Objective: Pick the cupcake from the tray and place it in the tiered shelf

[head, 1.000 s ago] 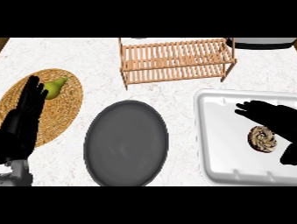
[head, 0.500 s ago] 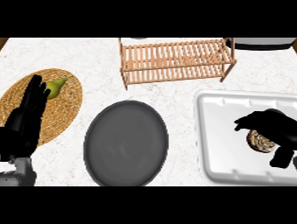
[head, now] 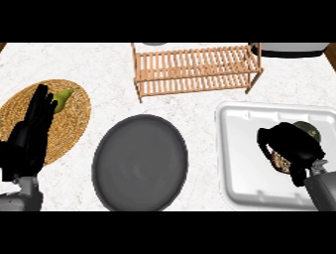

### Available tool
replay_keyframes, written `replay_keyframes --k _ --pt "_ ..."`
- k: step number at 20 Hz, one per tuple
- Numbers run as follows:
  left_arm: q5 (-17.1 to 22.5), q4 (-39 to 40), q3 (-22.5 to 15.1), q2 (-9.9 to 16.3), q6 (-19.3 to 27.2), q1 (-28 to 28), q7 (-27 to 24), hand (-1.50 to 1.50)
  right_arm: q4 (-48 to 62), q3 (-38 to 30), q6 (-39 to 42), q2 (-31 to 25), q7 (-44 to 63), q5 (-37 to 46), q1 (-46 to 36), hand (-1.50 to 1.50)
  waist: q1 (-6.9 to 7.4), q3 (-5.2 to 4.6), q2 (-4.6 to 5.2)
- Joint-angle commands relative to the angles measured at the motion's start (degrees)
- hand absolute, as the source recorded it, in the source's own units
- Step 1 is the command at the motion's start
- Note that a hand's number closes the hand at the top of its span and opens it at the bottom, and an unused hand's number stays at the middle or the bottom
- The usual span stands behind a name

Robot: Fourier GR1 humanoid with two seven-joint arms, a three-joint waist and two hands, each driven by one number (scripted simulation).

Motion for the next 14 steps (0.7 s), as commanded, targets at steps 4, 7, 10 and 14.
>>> replay_keyframes --k 4,7,10,14 --pt "0.01 -0.28 0.61 0.73 -0.25 0.15 0.07 0.0 -4.59 1.29 4.41 22.43 29.94 3.15 1.78 1.5 0.18 0.93 0.05" --pt "0.17 0.18 -0.54 -0.39 -0.72 0.53 -1.03 0.0 -7.82 5.54 4.33 22.75 38.17 -3.02 1.95 1.5 1.39 1.12 0.43" --pt "-0.83 0.48 -0.8 -0.82 0.27 1.11 -0.85 0.0 -13.82 10.51 5.42 22.93 46.59 -9.86 1.53 1.5 1.64 1.11 0.27" --pt "-0.06 -0.12 -0.79 -0.47 -0.34 -1.55 1.25 0.0 -21.77 19.86 -0.08 23.1 60.43 -16.79 -0.82 1.5 1.71 1.12 0.23"
